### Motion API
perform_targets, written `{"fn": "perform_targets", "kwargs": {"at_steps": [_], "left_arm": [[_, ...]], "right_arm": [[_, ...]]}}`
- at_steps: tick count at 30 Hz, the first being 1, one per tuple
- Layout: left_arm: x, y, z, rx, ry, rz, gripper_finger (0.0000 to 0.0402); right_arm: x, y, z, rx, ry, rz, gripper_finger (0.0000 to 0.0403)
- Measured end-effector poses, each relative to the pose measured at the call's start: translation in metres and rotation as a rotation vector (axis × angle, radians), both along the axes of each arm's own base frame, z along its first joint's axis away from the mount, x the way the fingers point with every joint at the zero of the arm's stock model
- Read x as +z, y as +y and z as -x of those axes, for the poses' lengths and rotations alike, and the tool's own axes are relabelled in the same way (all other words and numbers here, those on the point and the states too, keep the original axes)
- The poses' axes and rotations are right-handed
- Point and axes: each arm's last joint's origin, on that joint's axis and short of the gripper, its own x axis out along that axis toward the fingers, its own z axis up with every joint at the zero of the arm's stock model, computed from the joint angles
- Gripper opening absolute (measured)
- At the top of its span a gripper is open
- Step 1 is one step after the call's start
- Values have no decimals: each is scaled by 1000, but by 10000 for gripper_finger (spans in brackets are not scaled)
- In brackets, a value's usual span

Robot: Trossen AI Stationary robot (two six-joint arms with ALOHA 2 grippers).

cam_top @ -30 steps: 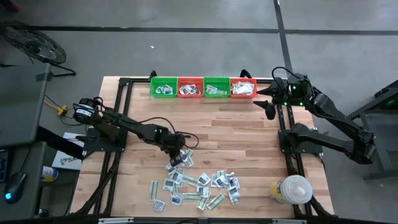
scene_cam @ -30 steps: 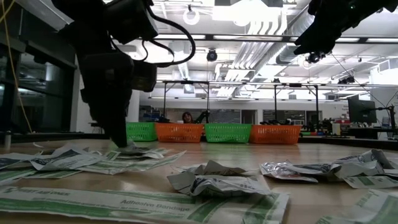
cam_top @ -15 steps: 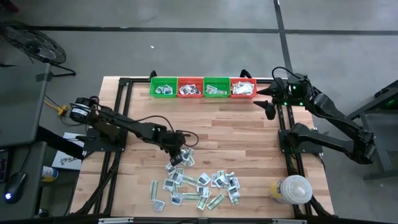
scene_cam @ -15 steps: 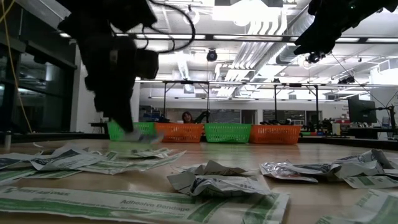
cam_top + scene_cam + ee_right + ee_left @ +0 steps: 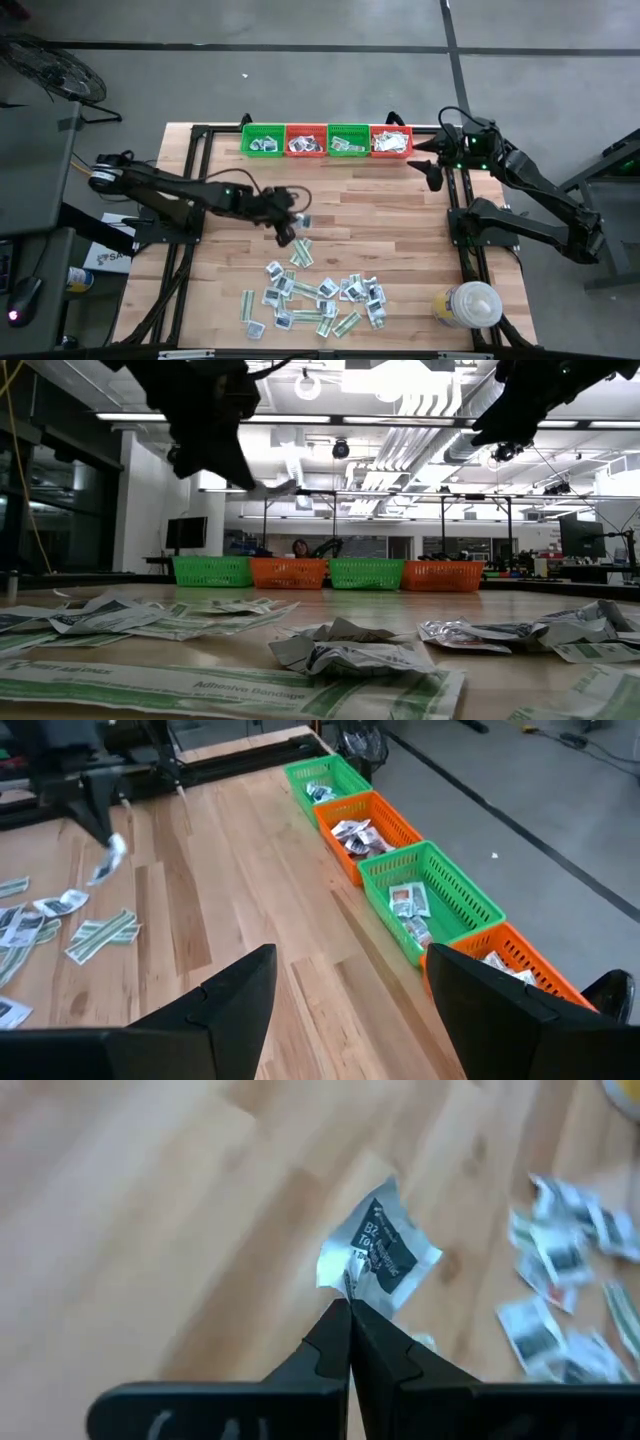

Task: Pick & Place First Aid Supplies
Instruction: Put the gray towelette pack in the left orange bin

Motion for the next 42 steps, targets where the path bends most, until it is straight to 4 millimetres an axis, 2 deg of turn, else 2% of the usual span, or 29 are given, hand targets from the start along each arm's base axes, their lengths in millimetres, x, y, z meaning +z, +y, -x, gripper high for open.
{"fn": "perform_targets", "kwargs": {"at_steps": [5,13,17,23,28,34,42], "left_arm": [[18,30,-4,15,-39,-79,0],[38,90,-1,8,-26,-174,0],[47,123,7,45,-17,-219,0],[49,173,29,172,29,-298,0],[47,209,44,196,43,-375,0],[37,243,49,164,8,-422,0],[0,276,43,98,-24,-331,0]], "right_arm": [[3,-2,-1,-31,-29,13,252],[5,-4,-1,-107,-35,22,252],[4,-5,0,-148,-37,9,252],[5,-8,1,-268,-47,3,252],[7,-10,2,-343,-50,26,252],[7,-11,3,-398,-37,48,252],[7,-13,6,-507,-11,91,252]]}}
